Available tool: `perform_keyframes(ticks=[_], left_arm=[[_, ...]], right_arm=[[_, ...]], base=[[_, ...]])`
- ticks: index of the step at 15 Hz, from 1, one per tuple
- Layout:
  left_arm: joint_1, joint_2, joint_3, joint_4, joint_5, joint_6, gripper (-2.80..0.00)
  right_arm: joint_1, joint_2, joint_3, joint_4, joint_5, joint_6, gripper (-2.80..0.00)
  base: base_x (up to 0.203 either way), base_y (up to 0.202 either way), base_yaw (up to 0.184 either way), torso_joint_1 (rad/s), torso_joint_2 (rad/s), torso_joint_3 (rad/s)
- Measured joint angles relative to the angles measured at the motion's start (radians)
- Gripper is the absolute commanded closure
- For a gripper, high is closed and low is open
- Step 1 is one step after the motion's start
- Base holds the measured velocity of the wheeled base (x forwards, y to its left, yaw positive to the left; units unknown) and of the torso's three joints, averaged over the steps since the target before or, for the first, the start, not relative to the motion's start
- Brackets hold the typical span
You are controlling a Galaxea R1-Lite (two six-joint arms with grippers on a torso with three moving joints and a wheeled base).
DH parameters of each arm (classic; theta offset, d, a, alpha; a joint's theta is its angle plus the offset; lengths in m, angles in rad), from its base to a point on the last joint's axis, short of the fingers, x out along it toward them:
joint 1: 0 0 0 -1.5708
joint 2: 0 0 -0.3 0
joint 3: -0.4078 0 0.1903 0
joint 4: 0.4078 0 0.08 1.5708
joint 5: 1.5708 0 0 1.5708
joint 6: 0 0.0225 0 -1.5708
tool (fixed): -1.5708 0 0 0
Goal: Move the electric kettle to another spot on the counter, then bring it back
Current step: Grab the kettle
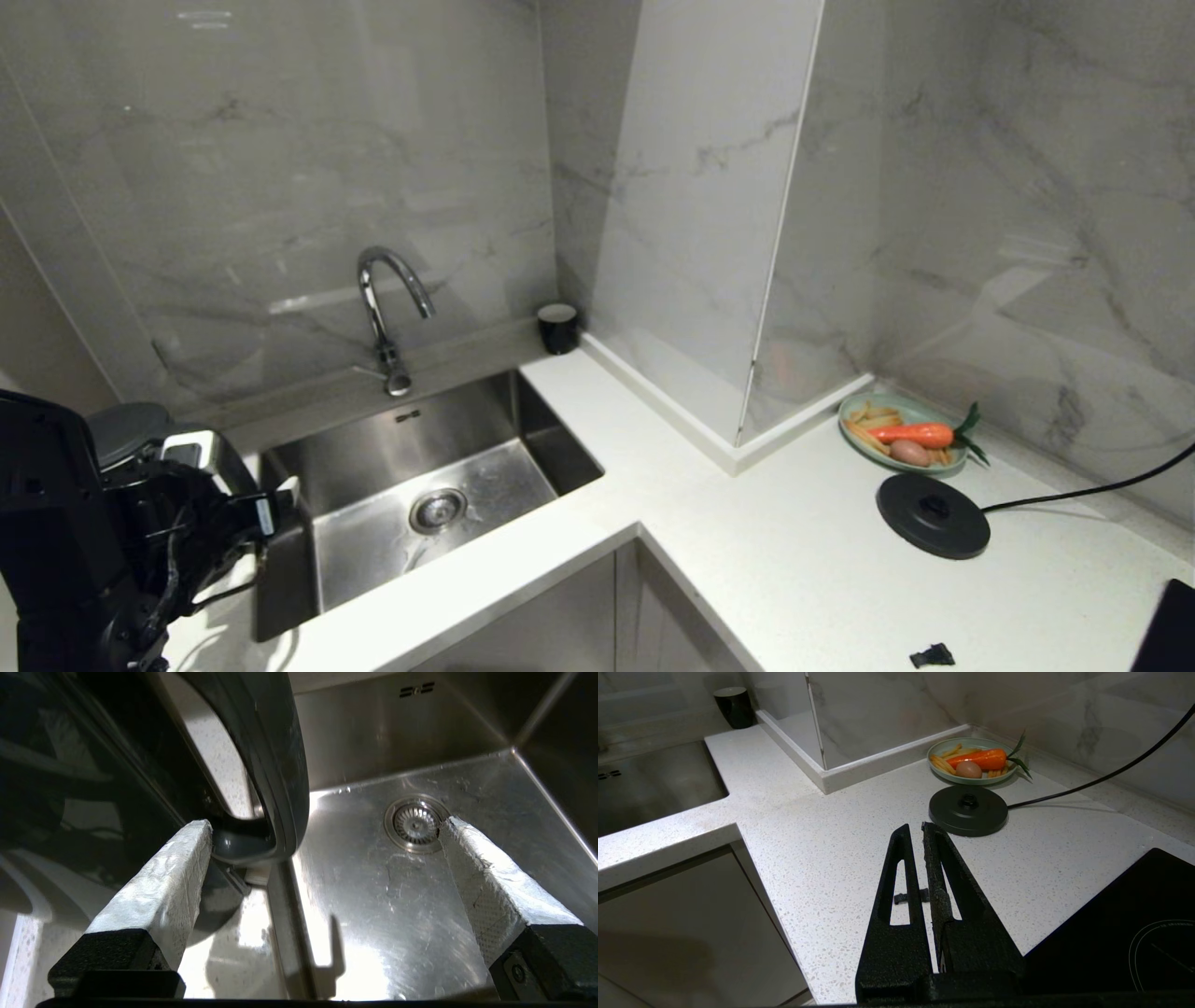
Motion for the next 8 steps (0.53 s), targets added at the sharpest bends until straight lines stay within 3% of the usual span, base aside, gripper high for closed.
perform_keyframes(ticks=[8], left_arm=[[0.000, 0.027, -0.072, 0.000, -0.005, 0.000, -2.80]], right_arm=[[0.000, 0.000, 0.000, 0.000, 0.000, 0.000, 0.00]], base=[[0.000, 0.000, 0.000, 0.000, 0.00, 0.000]])
